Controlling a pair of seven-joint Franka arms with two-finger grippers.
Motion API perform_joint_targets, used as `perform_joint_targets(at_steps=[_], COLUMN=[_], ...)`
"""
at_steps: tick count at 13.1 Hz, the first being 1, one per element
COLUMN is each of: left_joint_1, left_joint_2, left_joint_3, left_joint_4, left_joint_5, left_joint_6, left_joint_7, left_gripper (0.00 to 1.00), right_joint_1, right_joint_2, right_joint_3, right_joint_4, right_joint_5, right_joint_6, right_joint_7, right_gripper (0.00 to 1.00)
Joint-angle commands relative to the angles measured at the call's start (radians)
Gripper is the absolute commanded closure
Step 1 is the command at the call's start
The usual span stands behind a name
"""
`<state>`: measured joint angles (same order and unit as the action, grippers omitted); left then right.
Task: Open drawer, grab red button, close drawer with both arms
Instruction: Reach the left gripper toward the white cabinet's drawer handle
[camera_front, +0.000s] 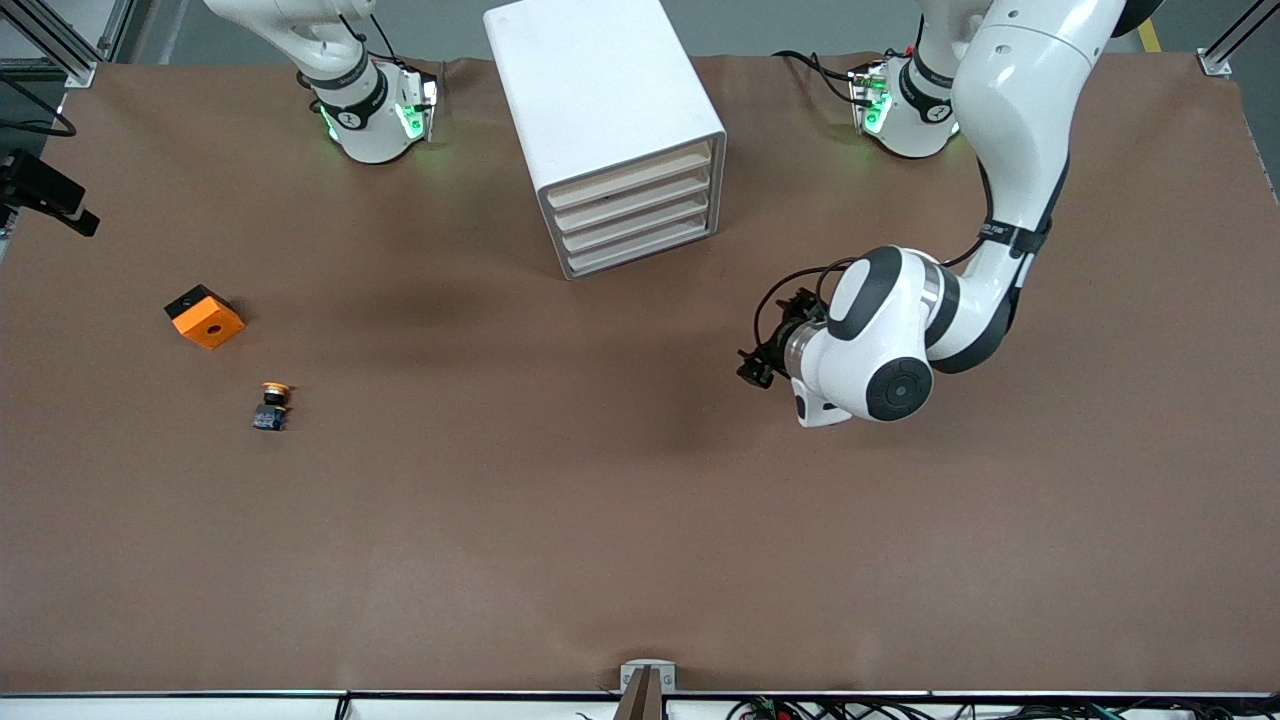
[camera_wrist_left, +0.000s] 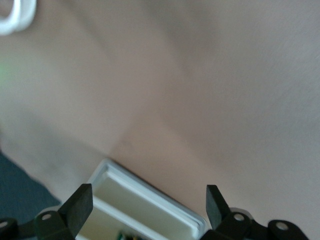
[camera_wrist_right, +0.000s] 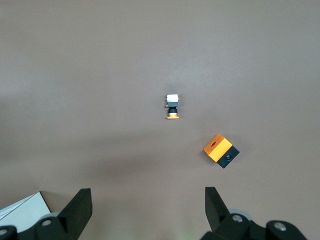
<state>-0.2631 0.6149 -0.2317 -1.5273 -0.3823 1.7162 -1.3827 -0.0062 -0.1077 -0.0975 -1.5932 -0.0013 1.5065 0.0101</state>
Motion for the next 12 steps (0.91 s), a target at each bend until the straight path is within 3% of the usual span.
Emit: perform_joint_targets(at_steps=[1,6,12], left_joint_1=[-0.008,0.002,-0.027], left_joint_2=[0.052,0.14,0.21], left_joint_3=[-0.001,0.002,0.0], left_joint_4=[0.05,0.095,0.096], left_joint_5=[-0.084,-0.266,-0.403], left_joint_6=[-0.036,-0.197,-0.274], left_joint_7=[-0.161,-0.426,-0.711], left_gripper=[0.0,0.0,0.0], right_joint_1=[0.002,0.002,0.002], right_joint_2=[-0.024,-0.024,-0.024], right_joint_3=[0.002,0.002,0.002], right_joint_4=[-0.022,-0.022,-0.022], right_joint_5=[-0.013,-0.009,-0.003], right_joint_6=[0.004,0.008,0.018], right_joint_7=[-0.004,-0.004,-0.004], right_gripper=[0.0,0.0,0.0])
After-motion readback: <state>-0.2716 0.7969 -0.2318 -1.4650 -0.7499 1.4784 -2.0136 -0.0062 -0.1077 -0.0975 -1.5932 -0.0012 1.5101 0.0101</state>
